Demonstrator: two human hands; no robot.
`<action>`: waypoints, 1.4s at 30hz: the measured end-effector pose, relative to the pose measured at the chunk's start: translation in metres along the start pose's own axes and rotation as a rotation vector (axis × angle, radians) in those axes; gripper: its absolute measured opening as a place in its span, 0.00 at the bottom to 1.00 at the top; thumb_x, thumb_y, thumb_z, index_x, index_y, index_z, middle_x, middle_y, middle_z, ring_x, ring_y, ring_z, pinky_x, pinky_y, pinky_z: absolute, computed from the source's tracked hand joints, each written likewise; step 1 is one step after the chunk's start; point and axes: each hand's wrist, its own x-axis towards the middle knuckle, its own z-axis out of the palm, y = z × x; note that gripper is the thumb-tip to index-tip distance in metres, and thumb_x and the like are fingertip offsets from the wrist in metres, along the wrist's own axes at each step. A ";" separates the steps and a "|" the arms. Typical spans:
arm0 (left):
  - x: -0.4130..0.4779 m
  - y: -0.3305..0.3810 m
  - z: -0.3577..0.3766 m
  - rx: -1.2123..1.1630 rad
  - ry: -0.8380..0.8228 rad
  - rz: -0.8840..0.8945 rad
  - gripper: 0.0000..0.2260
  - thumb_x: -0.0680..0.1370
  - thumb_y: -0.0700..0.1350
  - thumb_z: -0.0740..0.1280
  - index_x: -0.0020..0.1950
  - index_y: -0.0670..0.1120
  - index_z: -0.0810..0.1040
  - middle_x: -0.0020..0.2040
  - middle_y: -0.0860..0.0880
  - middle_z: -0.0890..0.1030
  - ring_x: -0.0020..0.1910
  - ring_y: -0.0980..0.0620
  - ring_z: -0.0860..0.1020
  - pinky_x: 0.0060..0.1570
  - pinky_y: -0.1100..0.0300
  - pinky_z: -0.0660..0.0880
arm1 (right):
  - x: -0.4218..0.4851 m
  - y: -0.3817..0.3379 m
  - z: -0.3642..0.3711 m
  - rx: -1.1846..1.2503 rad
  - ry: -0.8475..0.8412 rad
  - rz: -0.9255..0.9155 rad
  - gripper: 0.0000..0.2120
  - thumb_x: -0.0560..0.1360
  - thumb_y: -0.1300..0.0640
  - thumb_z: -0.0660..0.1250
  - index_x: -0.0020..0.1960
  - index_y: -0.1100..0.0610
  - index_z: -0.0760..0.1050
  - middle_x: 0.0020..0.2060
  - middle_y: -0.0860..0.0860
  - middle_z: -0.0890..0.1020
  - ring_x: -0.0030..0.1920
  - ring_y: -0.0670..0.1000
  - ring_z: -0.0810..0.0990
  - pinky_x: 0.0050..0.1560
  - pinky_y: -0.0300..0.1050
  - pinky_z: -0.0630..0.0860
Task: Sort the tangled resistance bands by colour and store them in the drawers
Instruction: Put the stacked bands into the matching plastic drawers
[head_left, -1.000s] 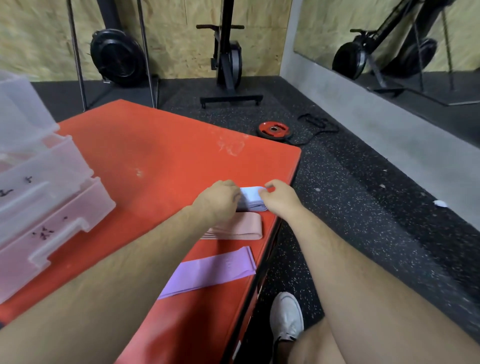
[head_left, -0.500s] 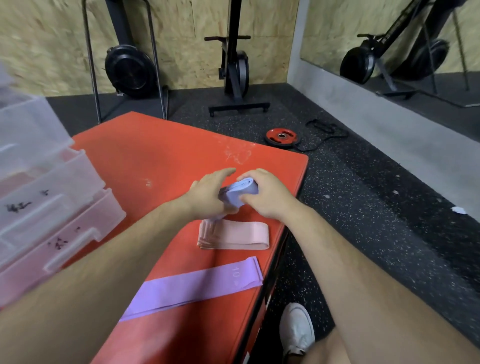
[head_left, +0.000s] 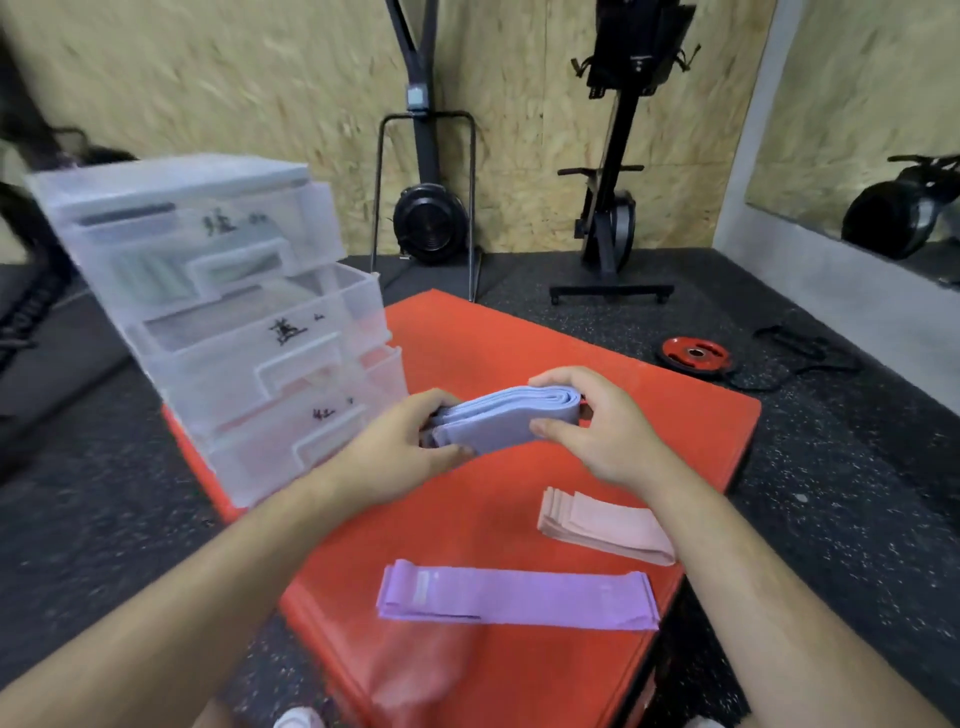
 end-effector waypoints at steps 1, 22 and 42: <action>-0.014 -0.001 -0.011 0.044 0.058 -0.005 0.14 0.72 0.46 0.77 0.54 0.51 0.77 0.42 0.56 0.79 0.37 0.63 0.76 0.41 0.66 0.72 | -0.001 -0.008 0.010 -0.009 -0.025 -0.016 0.18 0.71 0.64 0.76 0.57 0.49 0.79 0.54 0.43 0.81 0.53 0.39 0.78 0.54 0.33 0.71; -0.037 -0.003 -0.217 0.565 0.466 -0.131 0.22 0.74 0.51 0.70 0.66 0.57 0.69 0.50 0.50 0.79 0.46 0.45 0.77 0.42 0.53 0.76 | 0.193 -0.197 0.116 -0.514 -0.191 -0.274 0.15 0.68 0.52 0.68 0.54 0.45 0.78 0.51 0.44 0.81 0.51 0.50 0.80 0.54 0.50 0.79; 0.017 -0.046 -0.236 0.751 -0.069 -0.289 0.15 0.76 0.45 0.65 0.61 0.57 0.79 0.50 0.50 0.82 0.45 0.48 0.80 0.46 0.55 0.79 | 0.252 -0.181 0.165 -0.603 -0.567 0.140 0.13 0.66 0.58 0.77 0.51 0.51 0.86 0.53 0.51 0.84 0.52 0.55 0.84 0.55 0.52 0.83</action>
